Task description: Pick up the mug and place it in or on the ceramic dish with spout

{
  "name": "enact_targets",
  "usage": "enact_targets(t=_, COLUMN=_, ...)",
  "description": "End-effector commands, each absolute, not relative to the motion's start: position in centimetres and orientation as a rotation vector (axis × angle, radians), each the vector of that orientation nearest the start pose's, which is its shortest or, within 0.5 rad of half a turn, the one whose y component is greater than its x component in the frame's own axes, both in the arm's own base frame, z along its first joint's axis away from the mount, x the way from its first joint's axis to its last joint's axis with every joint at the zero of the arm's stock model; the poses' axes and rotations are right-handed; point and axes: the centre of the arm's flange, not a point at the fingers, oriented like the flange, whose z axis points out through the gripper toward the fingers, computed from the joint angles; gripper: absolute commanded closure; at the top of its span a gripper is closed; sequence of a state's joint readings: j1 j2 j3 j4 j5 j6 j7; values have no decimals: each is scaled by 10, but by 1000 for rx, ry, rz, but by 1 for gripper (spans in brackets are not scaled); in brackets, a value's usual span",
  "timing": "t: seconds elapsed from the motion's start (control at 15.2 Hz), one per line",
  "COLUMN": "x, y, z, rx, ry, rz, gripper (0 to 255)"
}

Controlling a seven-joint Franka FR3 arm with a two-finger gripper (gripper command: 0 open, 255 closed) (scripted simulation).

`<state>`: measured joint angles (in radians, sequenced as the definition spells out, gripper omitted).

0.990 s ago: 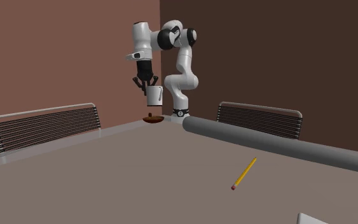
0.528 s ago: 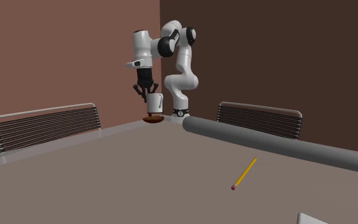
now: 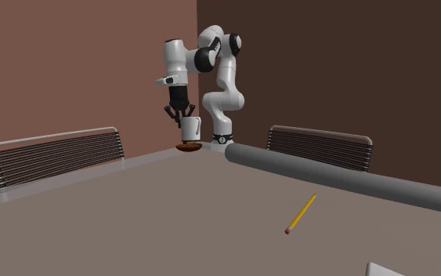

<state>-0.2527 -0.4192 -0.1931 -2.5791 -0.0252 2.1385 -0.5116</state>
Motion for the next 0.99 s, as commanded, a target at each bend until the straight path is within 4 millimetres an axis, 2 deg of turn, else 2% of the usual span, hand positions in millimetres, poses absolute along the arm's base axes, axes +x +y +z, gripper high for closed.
enact_targets(t=0.0, x=359, y=-171, z=399, rx=-3075, ry=-149, rz=-2, gripper=0)
enact_targets(t=0.33, x=359, y=-171, z=399, rx=-3075, ry=-149, rz=-2, gripper=0)
enact_targets(t=0.59, x=359, y=-175, z=449, rx=-3075, ry=-149, rz=-2, gripper=0)
enact_targets(t=0.92, x=359, y=-175, z=449, rx=-3075, ry=-149, rz=-2, gripper=0)
